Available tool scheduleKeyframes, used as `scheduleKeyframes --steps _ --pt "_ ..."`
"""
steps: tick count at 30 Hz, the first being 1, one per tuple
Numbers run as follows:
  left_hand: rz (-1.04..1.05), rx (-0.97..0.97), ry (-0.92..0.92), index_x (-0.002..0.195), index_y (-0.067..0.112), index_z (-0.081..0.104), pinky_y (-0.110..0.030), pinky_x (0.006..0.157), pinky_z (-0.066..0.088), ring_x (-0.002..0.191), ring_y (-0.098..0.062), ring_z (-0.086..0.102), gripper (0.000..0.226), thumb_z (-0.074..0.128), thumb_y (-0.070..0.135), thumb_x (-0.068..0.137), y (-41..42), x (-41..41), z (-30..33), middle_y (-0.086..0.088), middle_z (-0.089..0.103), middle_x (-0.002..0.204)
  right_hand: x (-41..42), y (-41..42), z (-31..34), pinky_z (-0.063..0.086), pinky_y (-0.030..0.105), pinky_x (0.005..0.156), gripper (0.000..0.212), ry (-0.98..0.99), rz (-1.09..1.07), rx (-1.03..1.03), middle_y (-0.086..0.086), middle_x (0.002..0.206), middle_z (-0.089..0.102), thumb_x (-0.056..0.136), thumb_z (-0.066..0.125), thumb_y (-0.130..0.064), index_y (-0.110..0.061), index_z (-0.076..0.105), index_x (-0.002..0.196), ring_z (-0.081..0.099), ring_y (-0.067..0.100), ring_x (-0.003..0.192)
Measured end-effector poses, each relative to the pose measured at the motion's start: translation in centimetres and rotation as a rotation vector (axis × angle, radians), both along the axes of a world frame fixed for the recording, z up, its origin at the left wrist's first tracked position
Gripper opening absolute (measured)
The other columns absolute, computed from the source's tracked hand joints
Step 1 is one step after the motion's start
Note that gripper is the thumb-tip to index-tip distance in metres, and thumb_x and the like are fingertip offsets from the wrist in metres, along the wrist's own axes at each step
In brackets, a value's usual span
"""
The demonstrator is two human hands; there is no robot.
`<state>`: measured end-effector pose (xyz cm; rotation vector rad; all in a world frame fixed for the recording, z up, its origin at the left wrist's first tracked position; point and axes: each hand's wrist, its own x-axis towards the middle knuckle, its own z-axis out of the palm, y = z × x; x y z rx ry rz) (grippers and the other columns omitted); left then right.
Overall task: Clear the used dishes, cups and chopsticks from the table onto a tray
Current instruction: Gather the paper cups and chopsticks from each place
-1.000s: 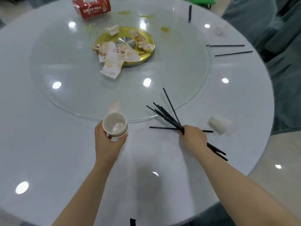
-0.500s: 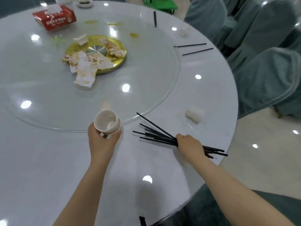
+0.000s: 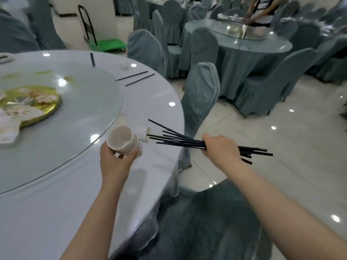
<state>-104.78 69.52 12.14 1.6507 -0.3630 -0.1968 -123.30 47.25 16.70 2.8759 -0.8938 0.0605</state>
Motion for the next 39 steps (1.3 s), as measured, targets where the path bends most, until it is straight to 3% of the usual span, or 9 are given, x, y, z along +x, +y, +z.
scheduleKeyframes --steps 4,11,15,18,21,26,34,39 --pt "-0.070 -0.026 -0.050 0.120 0.018 0.055 -0.016 0.074 0.047 0.101 -0.008 0.061 0.059 0.083 0.011 0.068 -4.1 -8.5 1.9 0.001 0.061 0.118 -9.1 -3.4 2.9 0.023 0.031 0.044 0.015 -0.051 -0.057 -0.055 -0.001 0.070 0.053 0.094 0.048 -0.031 -0.017 0.042 0.095 0.047 0.028 0.058" --pt "-0.097 -0.064 -0.068 0.111 0.027 0.052 0.000 0.065 0.044 0.090 0.011 0.058 0.053 0.083 0.011 0.070 -10.3 -22.1 3.5 0.007 0.061 0.110 -23.6 -7.1 3.9 0.025 0.031 0.044 0.010 -0.100 -0.157 0.030 -0.004 0.063 0.046 0.092 0.048 -0.025 -0.019 0.040 0.091 0.041 0.021 0.052" --pt "-0.131 -0.035 -0.057 0.092 0.043 0.054 -0.010 0.068 0.042 0.082 0.024 0.055 0.047 0.085 0.018 0.067 -13.4 -27.9 4.1 0.025 0.061 0.095 -31.6 -9.5 3.7 0.029 0.031 0.048 0.010 -0.072 -0.237 0.056 -0.005 0.065 0.046 0.092 0.048 -0.030 -0.021 0.043 0.094 0.048 0.023 0.059" --pt "-0.174 -0.016 -0.057 0.106 0.037 0.056 -0.017 0.076 0.043 0.093 0.013 0.059 0.054 0.086 0.023 0.064 -15.8 -30.0 4.1 0.017 0.064 0.104 -35.2 -11.4 3.5 0.028 0.030 0.046 0.009 -0.095 -0.289 0.064 -0.005 0.066 0.047 0.091 0.048 -0.030 -0.021 0.047 0.094 0.049 0.023 0.060" --pt "-0.187 -0.016 -0.031 0.123 0.022 0.054 -0.025 0.085 0.047 0.101 -0.003 0.060 0.065 0.086 0.021 0.066 -17.8 -31.2 3.9 0.009 0.063 0.114 -37.0 -13.0 2.8 0.030 0.028 0.045 0.007 -0.140 -0.332 0.111 -0.005 0.064 0.050 0.091 0.047 -0.028 -0.021 0.048 0.090 0.050 0.020 0.057" --pt "-0.147 -0.019 -0.034 0.105 0.038 0.057 -0.013 0.070 0.045 0.091 0.004 0.062 0.050 0.084 0.022 0.067 -21.0 -32.0 3.4 0.018 0.065 0.100 -37.3 -16.3 1.6 0.030 0.028 0.045 0.005 -0.139 -0.323 0.155 -0.005 0.063 0.049 0.091 0.046 -0.025 -0.021 0.048 0.089 0.053 0.022 0.061" --pt "-0.043 -0.047 0.006 0.095 0.037 0.057 -0.022 0.077 0.045 0.094 -0.002 0.062 0.041 0.083 0.017 0.070 -30.4 -29.0 1.8 0.013 0.066 0.100 -33.5 -26.3 0.7 0.036 0.031 0.052 0.010 -0.062 -0.196 0.154 -0.004 0.072 0.054 0.094 0.043 -0.030 -0.021 0.047 0.093 0.054 0.024 0.065" --pt "0.052 -0.059 0.039 0.097 0.036 0.056 -0.012 0.070 0.040 0.081 0.020 0.057 0.044 0.084 0.017 0.070 -37.9 -26.1 1.8 0.023 0.061 0.092 -29.8 -34.2 1.0 0.030 0.031 0.049 0.011 -0.029 -0.097 0.113 -0.006 0.069 0.051 0.095 0.044 -0.033 -0.022 0.048 0.097 0.049 0.023 0.062"
